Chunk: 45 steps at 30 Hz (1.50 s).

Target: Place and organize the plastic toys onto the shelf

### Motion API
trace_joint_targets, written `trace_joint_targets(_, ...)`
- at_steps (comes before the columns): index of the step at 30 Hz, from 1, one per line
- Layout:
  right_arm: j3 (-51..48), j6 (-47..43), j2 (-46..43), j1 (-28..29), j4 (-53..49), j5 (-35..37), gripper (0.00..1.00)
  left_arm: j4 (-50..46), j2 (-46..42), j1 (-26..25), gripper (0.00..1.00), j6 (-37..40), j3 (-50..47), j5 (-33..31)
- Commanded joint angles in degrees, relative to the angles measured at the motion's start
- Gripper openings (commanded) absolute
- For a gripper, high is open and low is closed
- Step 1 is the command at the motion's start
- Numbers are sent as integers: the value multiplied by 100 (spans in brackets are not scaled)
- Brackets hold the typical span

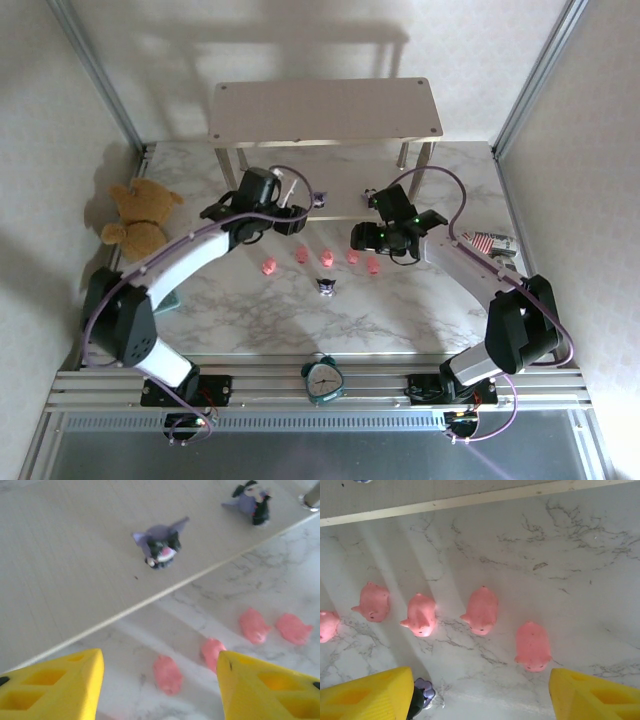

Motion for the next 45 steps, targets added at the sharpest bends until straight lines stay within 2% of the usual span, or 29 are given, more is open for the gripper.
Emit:
trace_joint_targets(1,-106,34,-215,-34,-156,32,73,137,-507,-523,61,-452,-572,-284)
trace_joint_targets(6,-189,83,-505,-34,-223,63,73,626,-1092,-1357,61,-859,-1512,-593)
trace_joint_targets(12,-190,94,-850,-33,-367,126,73,1145,-1163,-1639,62,-1171,-2135,-372)
trace_joint_targets(20,-292,195,-1169,-30,-397,137,73,1577,-691,-1658,62,-1025,-2283,-154)
trace_joint_targets(37,-309,230,-1249,-31,-473,260,73,1592,473,-1658,61,-597,-2054,82)
trace_joint_targets(45,-336,216,-1201,-32,-465,310,73,1672,653,-1650,61,-582,-1975,202)
